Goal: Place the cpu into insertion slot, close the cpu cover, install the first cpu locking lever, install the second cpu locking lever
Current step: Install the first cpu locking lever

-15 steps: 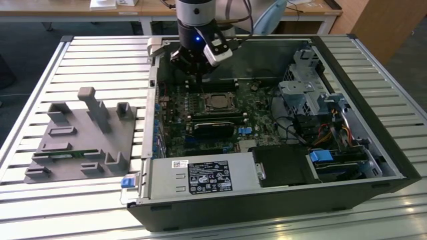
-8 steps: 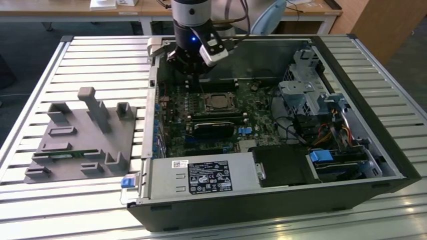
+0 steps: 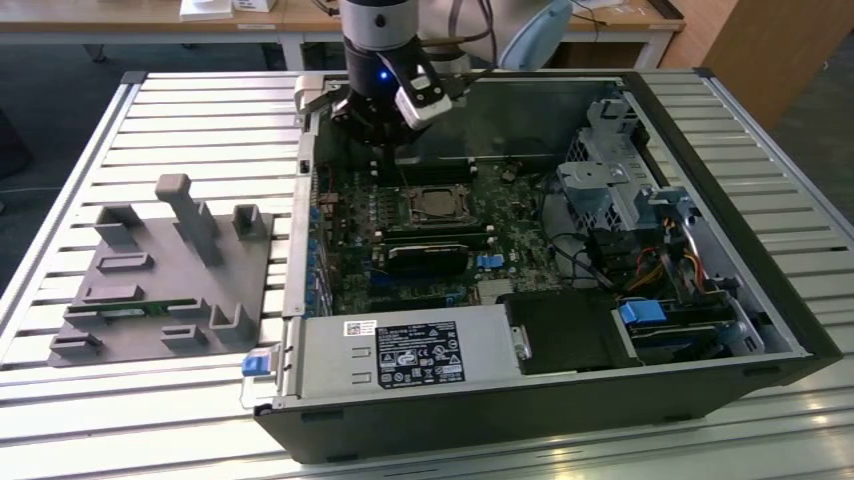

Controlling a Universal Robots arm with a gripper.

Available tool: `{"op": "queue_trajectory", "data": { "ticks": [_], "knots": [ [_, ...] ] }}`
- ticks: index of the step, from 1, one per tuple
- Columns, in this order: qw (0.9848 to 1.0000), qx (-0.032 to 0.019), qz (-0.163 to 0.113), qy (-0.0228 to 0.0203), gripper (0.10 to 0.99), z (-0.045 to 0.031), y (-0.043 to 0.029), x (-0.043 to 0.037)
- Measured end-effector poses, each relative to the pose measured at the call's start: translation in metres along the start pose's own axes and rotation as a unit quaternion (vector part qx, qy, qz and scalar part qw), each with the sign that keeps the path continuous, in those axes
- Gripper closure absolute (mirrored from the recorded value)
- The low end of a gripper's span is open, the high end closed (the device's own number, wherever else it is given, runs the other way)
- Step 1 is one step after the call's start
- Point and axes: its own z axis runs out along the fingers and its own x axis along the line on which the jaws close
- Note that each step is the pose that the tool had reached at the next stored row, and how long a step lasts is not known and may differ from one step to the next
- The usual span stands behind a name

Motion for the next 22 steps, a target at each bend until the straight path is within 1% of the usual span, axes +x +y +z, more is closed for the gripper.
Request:
{"op": "queue_trajectory", "data": {
  "ticks": [6,10,13,22],
  "knots": [
    [1.0000,-0.0001,-0.001,0.0000,0.980,0.0011,0.0044,0.0027],
    [1.0000,-0.0001,-0.001,0.0000,0.980,0.0015,0.0067,0.0025],
    [1.0000,-0.0001,-0.002,0.0003,0.980,0.0017,0.0077,-0.0005],
    [1.0000,-0.0001,-0.002,0.0012,0.980,0.0029,0.0086,-0.0145]
  ]
}}
